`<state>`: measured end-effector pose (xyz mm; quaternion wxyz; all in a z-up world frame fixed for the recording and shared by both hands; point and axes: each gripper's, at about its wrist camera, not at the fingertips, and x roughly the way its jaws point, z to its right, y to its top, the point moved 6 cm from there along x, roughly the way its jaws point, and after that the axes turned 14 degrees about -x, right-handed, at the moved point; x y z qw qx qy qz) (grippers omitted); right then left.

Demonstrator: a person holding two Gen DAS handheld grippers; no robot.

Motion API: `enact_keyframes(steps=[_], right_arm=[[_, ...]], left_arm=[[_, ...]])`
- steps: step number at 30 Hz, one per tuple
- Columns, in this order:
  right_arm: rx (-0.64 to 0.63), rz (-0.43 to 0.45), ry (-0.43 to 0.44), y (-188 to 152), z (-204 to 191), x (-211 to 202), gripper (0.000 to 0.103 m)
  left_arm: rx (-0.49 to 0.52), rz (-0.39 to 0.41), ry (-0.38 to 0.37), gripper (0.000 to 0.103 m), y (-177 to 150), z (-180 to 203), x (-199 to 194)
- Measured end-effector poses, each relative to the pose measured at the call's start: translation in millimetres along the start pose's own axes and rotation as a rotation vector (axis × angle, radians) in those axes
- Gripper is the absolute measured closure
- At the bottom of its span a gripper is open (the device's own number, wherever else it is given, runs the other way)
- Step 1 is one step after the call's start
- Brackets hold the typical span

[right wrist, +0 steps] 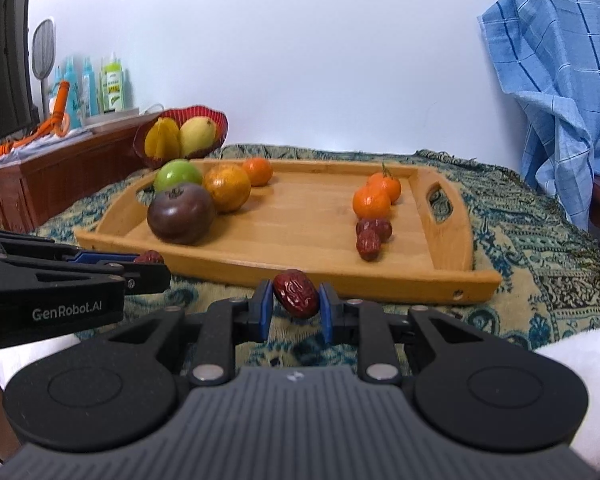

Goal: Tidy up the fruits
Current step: 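Carry both red dates over the bamboo tray with both tools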

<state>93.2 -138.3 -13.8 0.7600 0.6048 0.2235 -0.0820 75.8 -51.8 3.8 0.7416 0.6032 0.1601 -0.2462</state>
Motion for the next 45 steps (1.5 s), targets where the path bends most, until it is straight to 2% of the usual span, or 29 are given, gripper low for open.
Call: enact_keyframes(steps=[6, 13, 19, 25, 30, 35, 45], right_arm=[[0.025, 0.042, -0.017, 20.8, 12.6, 4.2, 0.075], [0.026, 0.088, -0.021, 57.7, 30.8, 22.1, 0.075], [0.029, 0.082, -0.038, 78.0, 52.4, 50.0, 0.075], [0.068, 0.052, -0.047, 84.5, 69.2, 79.1, 0.075], [0.079, 0.018, -0.046, 87.6, 74.0, 101.8, 0.074], [0.072, -0.016, -0.040, 87.6, 72.8, 121.8, 0.074], [0.061, -0.088, -0.006, 85.4, 67.7, 146.6, 0.074]], left_arm=[[-0.007, 0.030, -0.008, 0.085, 25.7, -0.8, 2.7], [-0.033, 0.045, -0.027, 0.085, 72.2, -7.1, 17.2], [-0.092, 0.033, -0.033, 0.085, 112.8, -19.4, 44.2], [-0.125, 0.001, -0.017, 0.085, 139.5, -28.6, 80.6], [-0.142, -0.036, 0.006, 0.085, 150.6, -34.1, 110.6], [-0.156, -0.105, 0.043, 0.085, 153.0, -41.2, 139.2], [-0.130, -0.159, 0.087, 0.085, 151.1, -42.4, 161.9]])
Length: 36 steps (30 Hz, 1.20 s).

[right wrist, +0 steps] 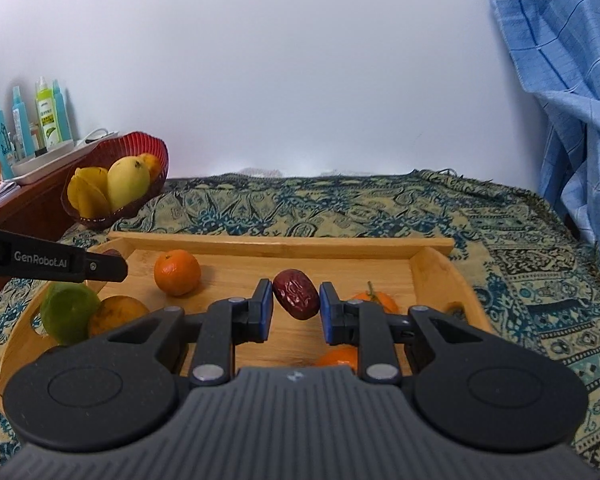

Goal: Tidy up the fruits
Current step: 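Carry both red dates over the bamboo tray with both tools, then lower both tools and open them to set the dates on the tray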

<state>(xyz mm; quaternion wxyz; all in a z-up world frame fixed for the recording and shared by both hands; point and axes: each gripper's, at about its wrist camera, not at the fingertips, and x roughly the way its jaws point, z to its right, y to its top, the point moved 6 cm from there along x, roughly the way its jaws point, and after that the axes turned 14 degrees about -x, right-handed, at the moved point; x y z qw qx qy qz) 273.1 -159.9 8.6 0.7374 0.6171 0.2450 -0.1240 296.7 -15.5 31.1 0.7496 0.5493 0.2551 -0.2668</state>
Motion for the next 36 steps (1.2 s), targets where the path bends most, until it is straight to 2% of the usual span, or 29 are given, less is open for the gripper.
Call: enact_keyframes(steps=[14, 36], right_arm=[[-0.016, -0.084, 0.015, -3.0, -6.0, 16.2, 0.074], [-0.009, -0.112, 0.003, -4.8, -4.7, 22.2, 0.074]], left_arm=[[0.024, -0.044, 0.014, 0.085, -5.7, 7.0, 15.2], [0.015, -0.048, 0.018, 0.085, -4.9, 3.7, 26.7]])
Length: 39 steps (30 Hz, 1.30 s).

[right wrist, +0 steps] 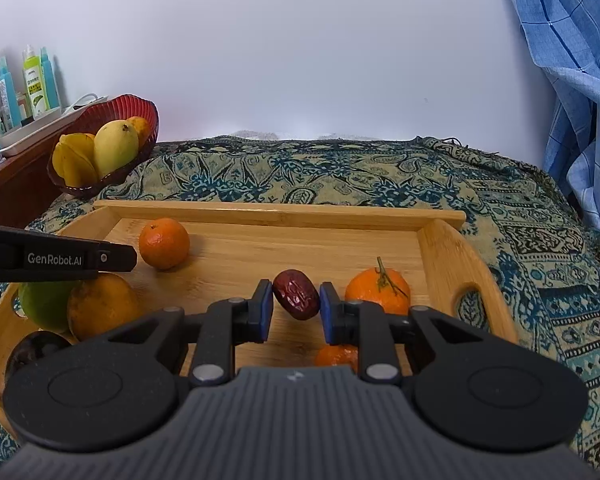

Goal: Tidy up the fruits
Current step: 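Lower both tools and open them to set the dates on the tray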

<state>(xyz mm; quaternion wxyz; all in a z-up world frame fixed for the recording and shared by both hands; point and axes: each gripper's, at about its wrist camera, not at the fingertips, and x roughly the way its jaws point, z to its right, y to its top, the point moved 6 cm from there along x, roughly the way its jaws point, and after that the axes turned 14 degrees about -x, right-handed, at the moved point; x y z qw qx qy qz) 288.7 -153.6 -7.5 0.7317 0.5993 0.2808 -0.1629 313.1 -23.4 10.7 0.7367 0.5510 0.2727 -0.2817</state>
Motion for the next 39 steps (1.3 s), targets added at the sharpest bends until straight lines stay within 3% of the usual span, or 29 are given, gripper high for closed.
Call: enact_keyframes(steps=[12, 20, 22, 24, 32, 39], right_arm=[[-0.003, -0.016, -0.001, -1.8, -0.8, 3.7, 0.073], [-0.009, -0.019, -0.001, -1.5, -1.4, 3.7, 0.065], [-0.005, -0.015, 0.000, -1.6, -0.6, 2.4, 0.059], [-0.003, -0.010, 0.001, -1.4, -0.3, 0.0, 0.059], [-0.017, 0.028, -0.016, 3.0, -3.4, -17.4, 0.052], [0.007, 0.070, -0.037, 2.8, -0.4, -38.0, 0.037]], left_arm=[[0.002, 0.002, 0.000, 0.085, -0.7, 0.8, 1.9], [0.006, 0.007, 0.005, 0.084, -0.5, 2.2, -1.4], [0.013, 0.012, 0.008, 0.082, -0.6, 2.3, -4.1], [0.015, 0.019, 0.014, 0.074, -0.6, 2.3, -7.9], [0.035, 0.054, 0.010, 0.061, -2.0, 4.7, -33.2], [0.037, 0.084, 0.001, 0.047, -6.1, 6.2, -58.7]])
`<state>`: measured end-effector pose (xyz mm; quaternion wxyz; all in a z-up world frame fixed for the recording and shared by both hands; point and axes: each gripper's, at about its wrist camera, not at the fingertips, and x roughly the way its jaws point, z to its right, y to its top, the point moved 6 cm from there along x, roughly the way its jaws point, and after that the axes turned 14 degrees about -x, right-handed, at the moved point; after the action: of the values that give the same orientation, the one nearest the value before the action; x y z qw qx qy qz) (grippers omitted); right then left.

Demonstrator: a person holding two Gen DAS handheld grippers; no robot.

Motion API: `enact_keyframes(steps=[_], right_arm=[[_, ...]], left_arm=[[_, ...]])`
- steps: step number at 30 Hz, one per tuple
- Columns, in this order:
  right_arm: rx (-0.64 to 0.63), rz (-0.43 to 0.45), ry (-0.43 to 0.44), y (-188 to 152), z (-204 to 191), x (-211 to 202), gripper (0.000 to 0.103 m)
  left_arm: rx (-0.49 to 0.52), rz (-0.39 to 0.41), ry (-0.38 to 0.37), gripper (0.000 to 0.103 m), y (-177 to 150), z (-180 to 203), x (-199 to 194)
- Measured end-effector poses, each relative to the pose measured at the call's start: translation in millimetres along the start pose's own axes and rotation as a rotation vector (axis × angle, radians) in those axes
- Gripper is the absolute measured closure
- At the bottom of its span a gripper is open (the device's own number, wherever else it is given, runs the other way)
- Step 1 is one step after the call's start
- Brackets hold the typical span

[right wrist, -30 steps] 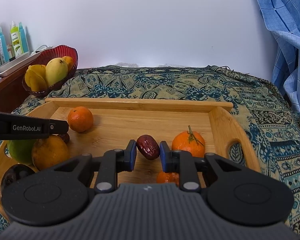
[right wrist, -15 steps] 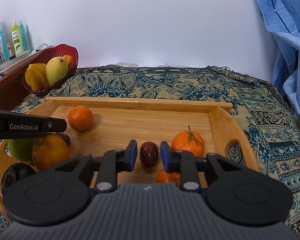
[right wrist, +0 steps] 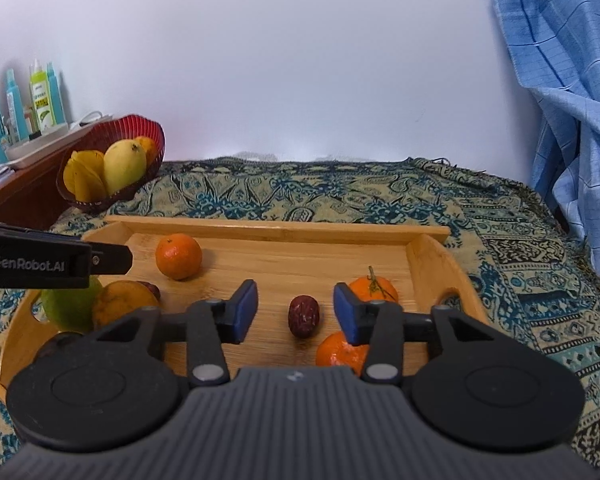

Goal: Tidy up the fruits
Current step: 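Lower both tools and open them to set the dates on the tray, then withdraw both open tools away from the tray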

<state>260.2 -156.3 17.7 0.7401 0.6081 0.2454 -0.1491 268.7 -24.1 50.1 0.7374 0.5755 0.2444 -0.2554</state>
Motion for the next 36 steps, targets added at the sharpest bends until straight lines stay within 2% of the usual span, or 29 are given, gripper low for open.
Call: enact_keyframes(steps=[10, 18, 21, 26, 30, 36], right_arm=[[0.019, 0.053, -0.015, -11.6, 2.9, -43.0, 0.015], [0.042, 0.080, -0.044, -30.1, 1.3, -70.9, 0.012], [0.052, 0.088, -0.041, -38.8, -0.4, -81.0, 0.011], [0.015, 0.136, -0.066, -49.0, -6.7, -100.8, 0.000], [-0.013, 0.156, -0.076, -58.4, -14.0, -114.4, 0.000], [-0.022, 0.125, -0.072, -78.9, -21.0, -123.8, 0.000]], left_arm=[[0.005, 0.040, -0.012, 0.023, -20.7, -5.7, -40.3], [0.010, 0.063, -0.011, 0.012, -50.3, -12.0, -67.6], [0.011, 0.071, -0.010, 0.011, -60.8, -14.2, -76.1], [-0.001, 0.070, -0.017, 0.009, -77.8, -19.9, -89.3], [-0.001, 0.075, -0.013, 0.007, -88.2, -23.8, -97.2], [0.007, 0.069, -0.001, 0.006, -108.6, -29.0, -104.3]])
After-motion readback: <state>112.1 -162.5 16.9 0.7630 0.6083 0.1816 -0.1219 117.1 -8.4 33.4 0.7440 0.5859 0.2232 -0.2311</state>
